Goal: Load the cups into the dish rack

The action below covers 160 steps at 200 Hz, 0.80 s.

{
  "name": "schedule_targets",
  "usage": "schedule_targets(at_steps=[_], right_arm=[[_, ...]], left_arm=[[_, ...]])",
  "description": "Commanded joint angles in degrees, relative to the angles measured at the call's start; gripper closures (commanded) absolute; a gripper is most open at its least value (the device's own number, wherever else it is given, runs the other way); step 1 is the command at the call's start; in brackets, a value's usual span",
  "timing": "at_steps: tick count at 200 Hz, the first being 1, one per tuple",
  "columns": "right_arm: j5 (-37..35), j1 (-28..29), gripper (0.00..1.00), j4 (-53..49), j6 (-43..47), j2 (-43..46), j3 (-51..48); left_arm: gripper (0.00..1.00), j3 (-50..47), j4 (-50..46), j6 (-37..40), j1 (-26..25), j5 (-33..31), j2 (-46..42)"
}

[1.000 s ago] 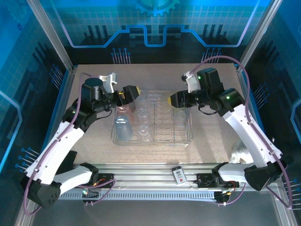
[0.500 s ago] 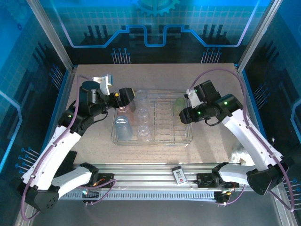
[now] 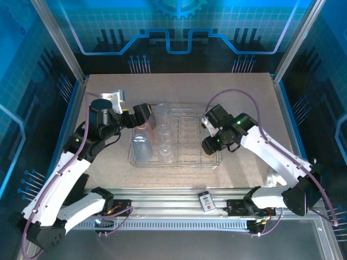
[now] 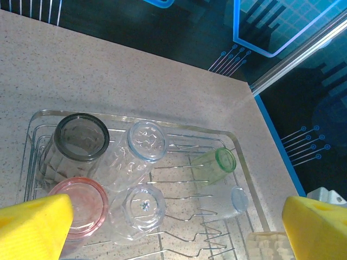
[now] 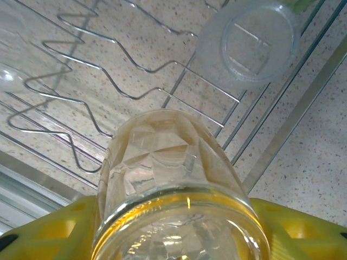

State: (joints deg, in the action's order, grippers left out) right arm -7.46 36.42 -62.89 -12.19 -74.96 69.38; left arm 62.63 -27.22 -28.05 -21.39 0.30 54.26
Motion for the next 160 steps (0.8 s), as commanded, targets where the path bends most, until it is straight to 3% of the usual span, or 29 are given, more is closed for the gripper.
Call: schedule_targets(at_steps=[1, 104, 160], right_arm=[[-3.6, 1.6, 0.59, 1.7, -1.6, -0.8, -1.5], [-12.9, 6.0, 0.50, 8.2, -2.3, -6.7, -7.6], [-12.2, 6.5, 0.32, 10.3, -1.2, -9.1, -9.2]], left_arm=[[0.01, -0.8, 0.2, 1.7, -0.4, -1.5, -0.8], [0.01, -1.1, -0.8, 3.2, -0.4, -2.3, -1.0], [0.01, -1.4, -0.9, 3.9, -0.4, -2.8, -1.0]])
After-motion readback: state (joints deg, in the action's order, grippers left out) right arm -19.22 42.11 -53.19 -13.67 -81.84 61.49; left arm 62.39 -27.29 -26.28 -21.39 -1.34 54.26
